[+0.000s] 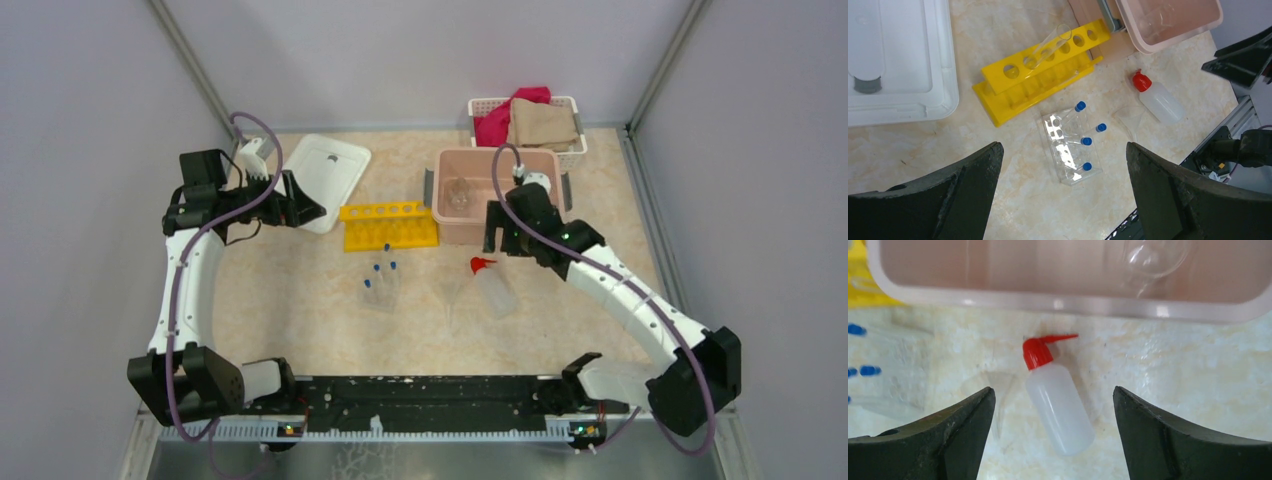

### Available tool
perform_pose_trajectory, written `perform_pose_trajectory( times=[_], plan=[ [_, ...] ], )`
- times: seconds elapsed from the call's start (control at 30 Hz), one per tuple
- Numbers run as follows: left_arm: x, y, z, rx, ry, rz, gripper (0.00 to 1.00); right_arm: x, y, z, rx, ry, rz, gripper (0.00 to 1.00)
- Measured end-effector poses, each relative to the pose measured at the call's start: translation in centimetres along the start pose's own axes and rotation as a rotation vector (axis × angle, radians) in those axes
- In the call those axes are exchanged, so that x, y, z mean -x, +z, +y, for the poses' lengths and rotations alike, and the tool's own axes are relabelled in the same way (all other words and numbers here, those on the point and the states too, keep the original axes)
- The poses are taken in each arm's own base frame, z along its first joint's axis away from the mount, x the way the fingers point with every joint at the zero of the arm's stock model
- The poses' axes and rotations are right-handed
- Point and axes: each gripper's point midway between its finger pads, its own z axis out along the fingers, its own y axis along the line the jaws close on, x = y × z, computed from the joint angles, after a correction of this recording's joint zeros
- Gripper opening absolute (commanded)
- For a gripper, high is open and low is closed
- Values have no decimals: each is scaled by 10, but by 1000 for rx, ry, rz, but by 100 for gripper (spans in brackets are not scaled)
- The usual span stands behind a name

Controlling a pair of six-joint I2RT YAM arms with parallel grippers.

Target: Organize the chemistry lab equipment

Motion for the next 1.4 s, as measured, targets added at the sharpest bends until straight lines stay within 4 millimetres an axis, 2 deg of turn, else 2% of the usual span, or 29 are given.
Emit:
perform_pose_trajectory(
  times=[0.2, 0.37, 0.5, 0.63, 0.83, 1.03, 1.13, 1.23, 1.4],
  plan=[
    [0, 0, 0, 0, -2, -1, 99, -72, 16, 2, 54, -58, 193, 88],
    [1, 0, 0, 2, 0, -3, 99, -116, 29, 2, 81, -80, 319, 81],
    [3, -1, 0, 4, 5, -7, 99, -127, 40, 5, 85, -86, 361, 75],
    [3, -1, 0, 7, 5, -7, 99, -138, 57, 4, 73, -95, 384, 62],
    [3, -1, 1, 12, 8, -7, 99, -133, 67, 9, 89, -91, 335, 30],
    [3, -1, 2, 13, 10, -7, 99, -134, 54, 7, 110, -97, 326, 25],
    [3, -1, 2, 13, 10, -7, 99, -122, 39, 8, 134, -110, 294, 24],
    [5, -1, 1, 13, 12, -10, 99, -96, 19, 15, 166, -128, 250, 23],
    [6, -2, 0, 13, 15, -12, 99, -16, -26, 41, 240, -146, 82, 23]
  ],
)
